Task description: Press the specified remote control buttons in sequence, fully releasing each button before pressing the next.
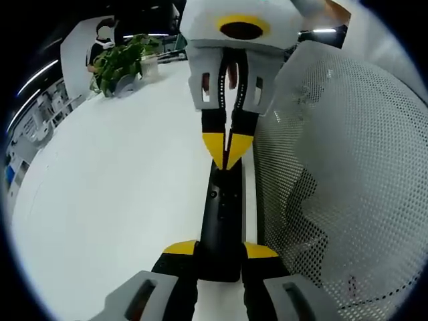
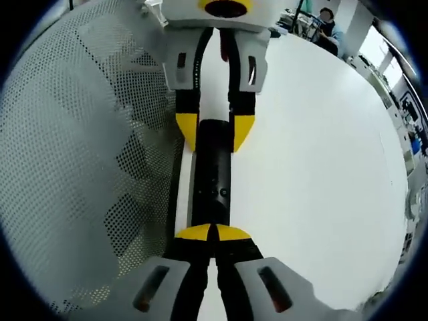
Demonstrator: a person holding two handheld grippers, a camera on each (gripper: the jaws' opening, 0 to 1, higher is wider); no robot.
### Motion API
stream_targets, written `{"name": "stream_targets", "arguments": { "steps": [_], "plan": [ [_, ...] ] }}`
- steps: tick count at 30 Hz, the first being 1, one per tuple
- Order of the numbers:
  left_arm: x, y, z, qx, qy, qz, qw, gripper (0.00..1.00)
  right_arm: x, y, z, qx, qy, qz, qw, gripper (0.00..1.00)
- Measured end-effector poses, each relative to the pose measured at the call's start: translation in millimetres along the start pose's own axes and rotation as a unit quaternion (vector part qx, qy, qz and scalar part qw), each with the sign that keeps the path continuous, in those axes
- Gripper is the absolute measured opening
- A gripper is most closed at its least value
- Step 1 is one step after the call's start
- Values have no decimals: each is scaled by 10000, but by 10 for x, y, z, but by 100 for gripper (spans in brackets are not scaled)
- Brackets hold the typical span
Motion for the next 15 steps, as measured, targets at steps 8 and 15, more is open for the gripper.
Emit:
{"name": "stream_targets", "arguments": {
  "steps": [8,15],
  "plan": [
    [-3,-7,2,-31,23,-12,10000,24,25,-70,17,-519,-89,-413,9978,1],
    [-1,-9,6,-24,25,-32,10000,24,11,-43,13,-723,40,-460,9963,8]
  ]
}}
Point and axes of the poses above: the point that each gripper's makers call its tool centre point, and the gripper's own axes: x roughly backward along the fingers, z roughly to its left, y roughly out of its top, the point moved 6 cm from there along x, roughly backward along the fingers, and after that the axes turned 13 degrees about -y, right-handed, at the moved point
